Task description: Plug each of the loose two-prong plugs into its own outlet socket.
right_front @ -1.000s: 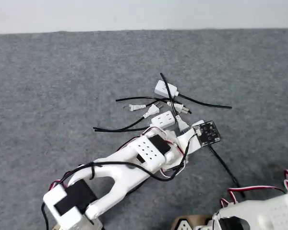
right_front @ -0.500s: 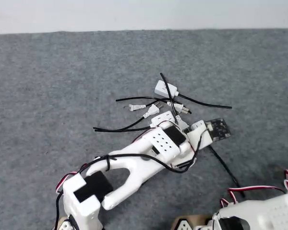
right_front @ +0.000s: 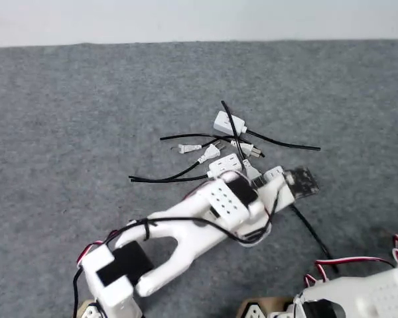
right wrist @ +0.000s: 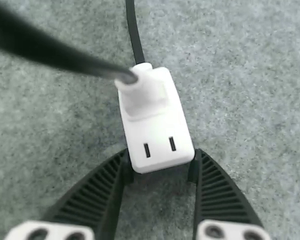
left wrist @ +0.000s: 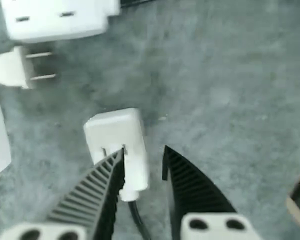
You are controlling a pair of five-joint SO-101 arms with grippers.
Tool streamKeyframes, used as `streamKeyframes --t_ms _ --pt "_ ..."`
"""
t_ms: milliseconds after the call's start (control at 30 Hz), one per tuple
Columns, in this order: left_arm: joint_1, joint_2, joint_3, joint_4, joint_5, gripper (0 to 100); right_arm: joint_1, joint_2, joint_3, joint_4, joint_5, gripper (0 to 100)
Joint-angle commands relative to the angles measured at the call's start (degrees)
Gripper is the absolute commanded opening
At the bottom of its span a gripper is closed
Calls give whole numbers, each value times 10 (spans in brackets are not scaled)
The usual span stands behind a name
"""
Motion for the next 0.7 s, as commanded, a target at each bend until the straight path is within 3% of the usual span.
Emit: streamKeyframes --t_ms 0,167,667 --pt "3 -26 24 -10 29 164 0 -3 -45 -10 -4 148" --pt "-14 24 39 -46 27 190 1 -3 -45 -12 -4 147" --pt "-28 119 -78 49 18 192 5 -3 -45 -12 -3 147"
